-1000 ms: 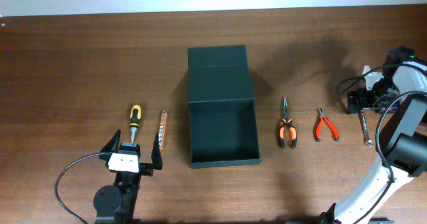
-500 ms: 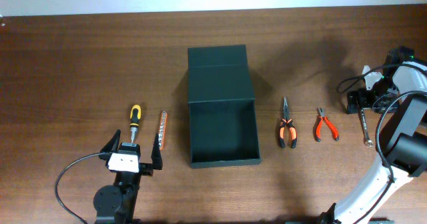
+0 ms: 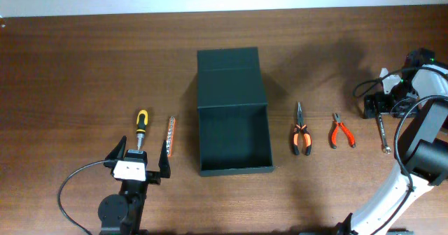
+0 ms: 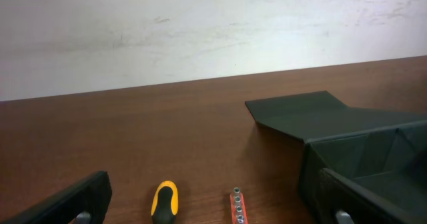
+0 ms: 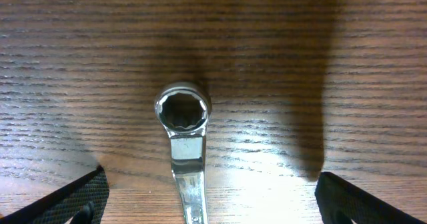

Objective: Pack container
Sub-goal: 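Lower the right gripper onto the wrench's ring end and close it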

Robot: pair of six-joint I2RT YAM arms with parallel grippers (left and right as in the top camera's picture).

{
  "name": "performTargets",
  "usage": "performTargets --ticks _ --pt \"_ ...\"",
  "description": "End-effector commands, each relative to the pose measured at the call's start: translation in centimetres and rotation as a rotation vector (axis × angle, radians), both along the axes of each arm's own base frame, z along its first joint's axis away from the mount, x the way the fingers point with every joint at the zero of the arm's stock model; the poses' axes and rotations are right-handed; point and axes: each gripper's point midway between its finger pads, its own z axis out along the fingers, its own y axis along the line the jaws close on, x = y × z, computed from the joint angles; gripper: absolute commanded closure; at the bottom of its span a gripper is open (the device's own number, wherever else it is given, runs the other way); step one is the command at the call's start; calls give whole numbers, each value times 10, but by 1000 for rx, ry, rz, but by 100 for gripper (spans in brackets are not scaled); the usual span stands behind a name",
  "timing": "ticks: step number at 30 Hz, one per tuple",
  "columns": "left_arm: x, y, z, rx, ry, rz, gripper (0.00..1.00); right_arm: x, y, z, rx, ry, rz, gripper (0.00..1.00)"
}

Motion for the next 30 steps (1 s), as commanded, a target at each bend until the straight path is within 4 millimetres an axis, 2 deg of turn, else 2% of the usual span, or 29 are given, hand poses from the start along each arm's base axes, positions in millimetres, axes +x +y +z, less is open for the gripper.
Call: performTargets --ticks 1,19,21,22,25,30 --pt "0 0 -1 12 -2 -3 1 -4 5 -21 22 40 -10 1" --pt "0 0 -1 12 -2 -2 1 -3 7 -21 32 36 -10 0" --pt "0 0 -1 12 -2 -3 1 -3 7 -21 32 36 -10 8" --pt "0 0 -1 12 -2 -3 1 -3 7 -21 32 36 -10 15" --pt "0 0 -1 12 -2 -3 1 -4 7 -21 32 36 -10 19" --pt "0 0 -1 12 -2 -3 1 -3 7 -21 32 36 -10 42"
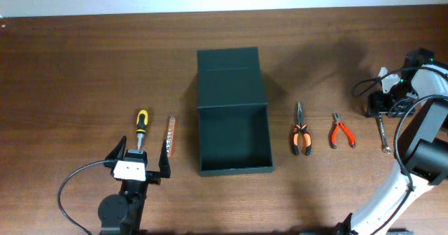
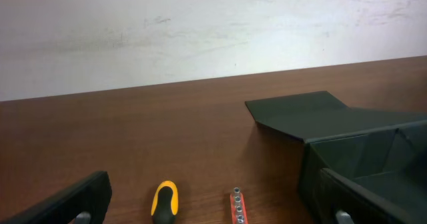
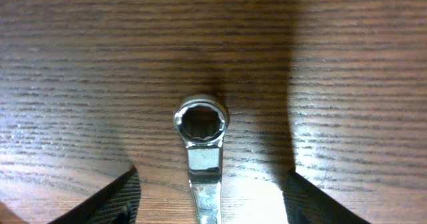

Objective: Pack container
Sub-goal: 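Lower the right gripper onto the wrench's ring end and close it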

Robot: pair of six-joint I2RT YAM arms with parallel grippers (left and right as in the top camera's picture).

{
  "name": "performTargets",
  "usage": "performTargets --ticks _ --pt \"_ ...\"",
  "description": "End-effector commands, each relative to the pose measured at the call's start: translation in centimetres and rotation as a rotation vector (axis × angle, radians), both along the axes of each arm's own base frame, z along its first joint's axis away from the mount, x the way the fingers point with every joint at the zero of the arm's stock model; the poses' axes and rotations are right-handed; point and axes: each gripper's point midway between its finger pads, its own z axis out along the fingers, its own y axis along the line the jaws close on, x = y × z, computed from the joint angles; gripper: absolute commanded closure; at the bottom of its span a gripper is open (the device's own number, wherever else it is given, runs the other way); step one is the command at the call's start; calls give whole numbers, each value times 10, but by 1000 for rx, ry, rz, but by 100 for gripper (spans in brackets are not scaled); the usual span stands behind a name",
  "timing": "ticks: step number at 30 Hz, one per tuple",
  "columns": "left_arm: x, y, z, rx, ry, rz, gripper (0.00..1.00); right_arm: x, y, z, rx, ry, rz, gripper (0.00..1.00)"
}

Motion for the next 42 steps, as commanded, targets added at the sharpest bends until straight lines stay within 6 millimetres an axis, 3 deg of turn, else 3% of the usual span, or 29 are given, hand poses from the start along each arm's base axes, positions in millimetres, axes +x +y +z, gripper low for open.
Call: performTargets --ticks 1,5,11,16,19,25,31,39,42 --pt "0 0 -1 12 -2 -3 1 -7 1 -20 0 54 0 44" --pt "0 0 -1 12 -2 -3 1 -7 1 -20 0 54 0 45" --pt "0 0 -1 12 -2 -3 1 -7 1 -20 0 55 0 62" --pt "0 0 -1 12 -2 -3 1 -9 2 -20 2 60 0 68" --pt "0 0 -1 12 -2 -3 1 -9 2 -20 2 60 0 78" --pt "0 0 -1 12 -2 -3 1 -9 2 -20 3 61 0 81" --pt "0 0 -1 12 -2 -3 1 -10 3 -20 5 64 0 96" --pt "0 0 -1 12 -2 -3 1 -7 3 -16 10 59 -45 96" --pt "0 0 -1 12 -2 -3 1 3 12 -4 63 29 -42 96"
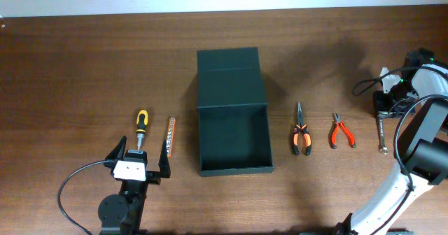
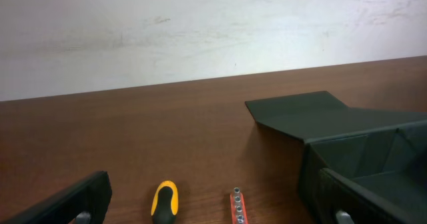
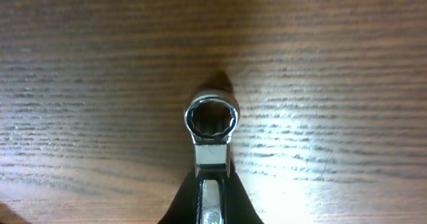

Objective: Pack container
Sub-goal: 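Lower the right gripper onto the wrench's ring end and close it, then lift the wrench and carry it with the right gripper over the box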

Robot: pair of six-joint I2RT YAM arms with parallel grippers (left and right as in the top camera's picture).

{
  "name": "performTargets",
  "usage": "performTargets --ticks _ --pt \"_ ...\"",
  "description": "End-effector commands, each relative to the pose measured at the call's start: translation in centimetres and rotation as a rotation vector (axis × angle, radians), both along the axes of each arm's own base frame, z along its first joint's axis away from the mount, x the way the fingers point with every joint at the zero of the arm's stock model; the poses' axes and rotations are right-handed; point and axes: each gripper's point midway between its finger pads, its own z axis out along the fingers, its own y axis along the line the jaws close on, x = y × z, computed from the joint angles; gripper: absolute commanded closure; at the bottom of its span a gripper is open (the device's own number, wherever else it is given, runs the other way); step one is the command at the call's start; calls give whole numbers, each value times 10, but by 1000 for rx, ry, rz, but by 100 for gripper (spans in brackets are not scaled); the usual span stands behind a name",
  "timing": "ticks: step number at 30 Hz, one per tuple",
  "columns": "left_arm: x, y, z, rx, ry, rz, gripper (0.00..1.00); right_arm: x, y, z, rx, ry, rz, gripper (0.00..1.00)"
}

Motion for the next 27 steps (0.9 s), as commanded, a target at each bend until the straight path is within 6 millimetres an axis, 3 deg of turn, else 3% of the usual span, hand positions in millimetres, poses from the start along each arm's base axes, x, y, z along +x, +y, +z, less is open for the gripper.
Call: performTargets --ticks 1,8,12,13,19,23,27 --pt "0 0 -1 12 -2 -2 1 11 12 -1 65 -5 -4 96" --pt "0 0 -1 12 -2 -3 1 54 31 69 87 -106 58 96" --pt "0 0 -1 12 -2 -3 1 82 62 123 84 -188 140 96" --pt "0 0 -1 12 -2 -3 1 96 93 159 69 -244 216 96" --pt "0 0 -1 12 -2 -3 1 103 184 219 68 -333 417 96" --pt "0 0 -1 12 -2 -3 1 90 247 235 90 -337 556 96" --pt "0 0 -1 12 -2 -3 1 66 311 234 121 -295 678 96"
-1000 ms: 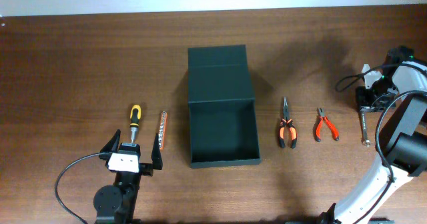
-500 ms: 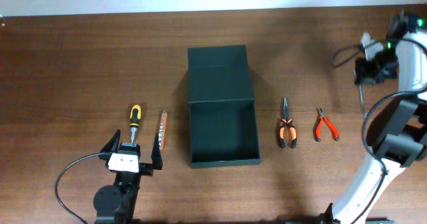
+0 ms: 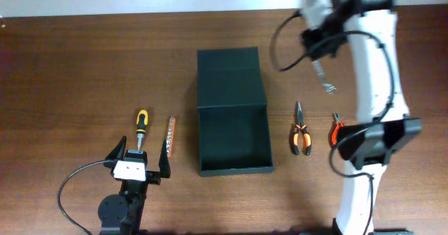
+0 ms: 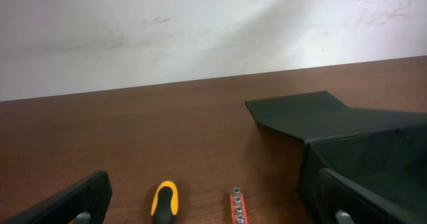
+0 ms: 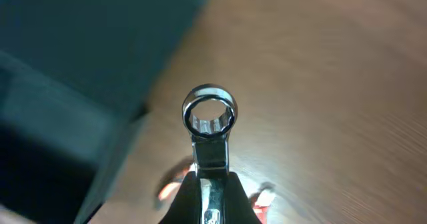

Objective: Pack container
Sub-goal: 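Lift the wrench and carry it with the right gripper over the box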

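The dark green box lies open at the table's middle, its lid folded back. My right gripper is raised to the right of the lid, shut on a silver wrench; its ring end juts out past the fingers, with the box's edge blurred below. My left gripper rests open near the front edge, behind a yellow-and-black screwdriver and an orange bit holder; both show again as the screwdriver and the bit holder.
Orange-and-black long-nose pliers lie to the right of the box. Smaller red pliers lie further right, partly behind the right arm. A cable loops at the front left.
My right gripper, shut on the wrench at the table's far right edge, is now raised up near the box lid with the wrench in it. The left arm has not moved.
First my right gripper stood open around the wrench lying at the far right. Its fingers then stood closer to the shaft. By the last earlier moment they were shut on it, still on the table. Now the wrench hangs in the air beside the lid.
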Robot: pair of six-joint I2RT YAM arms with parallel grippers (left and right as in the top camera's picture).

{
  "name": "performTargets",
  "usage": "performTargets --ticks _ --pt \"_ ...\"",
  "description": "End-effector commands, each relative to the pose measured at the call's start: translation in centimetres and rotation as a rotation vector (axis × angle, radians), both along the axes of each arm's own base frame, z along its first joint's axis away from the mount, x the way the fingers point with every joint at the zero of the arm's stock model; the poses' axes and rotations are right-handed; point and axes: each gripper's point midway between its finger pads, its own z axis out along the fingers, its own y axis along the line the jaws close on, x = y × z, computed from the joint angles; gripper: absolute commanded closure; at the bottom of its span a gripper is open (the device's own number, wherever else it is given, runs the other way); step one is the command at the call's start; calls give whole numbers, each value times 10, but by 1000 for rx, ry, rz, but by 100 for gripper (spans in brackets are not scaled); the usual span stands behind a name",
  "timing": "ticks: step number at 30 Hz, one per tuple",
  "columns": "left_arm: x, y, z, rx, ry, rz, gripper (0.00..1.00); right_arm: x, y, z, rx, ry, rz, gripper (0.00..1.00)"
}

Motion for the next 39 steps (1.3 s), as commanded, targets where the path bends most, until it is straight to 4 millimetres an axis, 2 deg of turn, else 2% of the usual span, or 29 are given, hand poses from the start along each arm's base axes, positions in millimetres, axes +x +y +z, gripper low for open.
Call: performTargets --ticks 1,5,8,13,17,25,29,39 --pt "0 0 -1 12 -2 -3 1 -20 55 18 34 -23 82 96" --pt "0 0 -1 12 -2 -3 1 -44 114 18 41 -17 215 96" --pt "0 0 -1 12 -2 -3 1 -63 147 18 39 -17 302 96" --pt "0 0 -1 12 -2 -3 1 -81 173 16 -5 -27 363 96" --pt "0 0 -1 12 -2 -3 1 -90 181 9 -14 2 369 96" --pt "0 0 -1 12 -2 -3 1 -111 170 -39 -86 180 356 96" --pt "0 0 -1 12 -2 -3 1 -123 177 -47 -34 245 376 96" --pt "0 0 -1 12 -2 -3 1 -118 181 -71 -35 250 387 96"
